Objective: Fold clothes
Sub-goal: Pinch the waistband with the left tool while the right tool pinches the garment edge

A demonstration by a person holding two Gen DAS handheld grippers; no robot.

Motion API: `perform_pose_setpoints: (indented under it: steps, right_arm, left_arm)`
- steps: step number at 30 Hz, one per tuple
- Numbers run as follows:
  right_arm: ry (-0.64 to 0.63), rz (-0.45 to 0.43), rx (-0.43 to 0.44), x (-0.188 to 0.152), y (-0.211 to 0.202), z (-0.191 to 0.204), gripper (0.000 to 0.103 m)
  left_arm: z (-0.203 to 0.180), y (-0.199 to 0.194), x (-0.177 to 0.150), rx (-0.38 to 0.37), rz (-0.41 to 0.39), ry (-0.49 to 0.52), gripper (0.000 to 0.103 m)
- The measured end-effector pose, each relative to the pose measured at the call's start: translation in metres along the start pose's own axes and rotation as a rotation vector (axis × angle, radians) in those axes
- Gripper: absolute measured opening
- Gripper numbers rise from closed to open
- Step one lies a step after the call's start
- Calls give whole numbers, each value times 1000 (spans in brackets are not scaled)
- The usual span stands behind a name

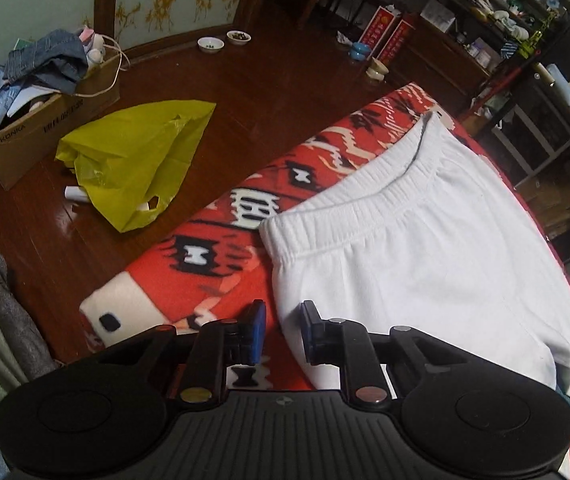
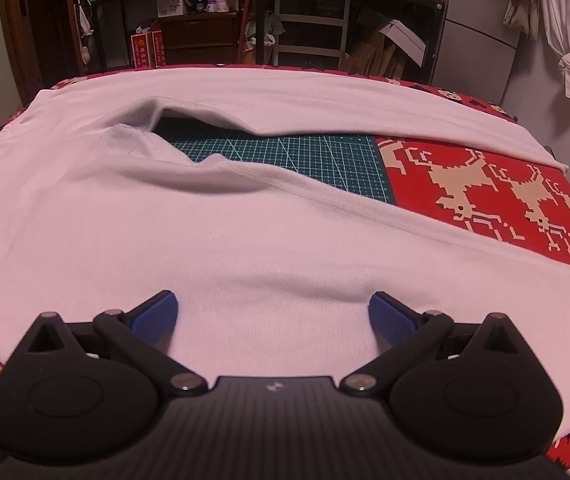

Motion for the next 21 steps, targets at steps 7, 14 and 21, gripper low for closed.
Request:
perform_pose_setpoints:
  steps: [7, 14, 21]
  right_arm:
    - [6, -1, -3, 0, 0, 0, 103]
    - [115, -15, -42, 10, -19, -36, 84]
    - [265, -34, -93, 21, -45, -88, 72]
  left_arm:
    - [-15, 5, -1, 50, -32, 75, 19]
    - [-17, 7, -2, 97, -55, 120, 10]
    - [-17, 7, -2, 95, -53, 123, 11]
Point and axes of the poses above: each gripper's, at about its wrist camera, not at the fingertips, and y roughly the way its jaws point, z to its left, x to its top, the point moved 7 cm from there along y, roughly the way its jaws point, and after that the axes turned 8 degrees about z, right-handed, at the moved point
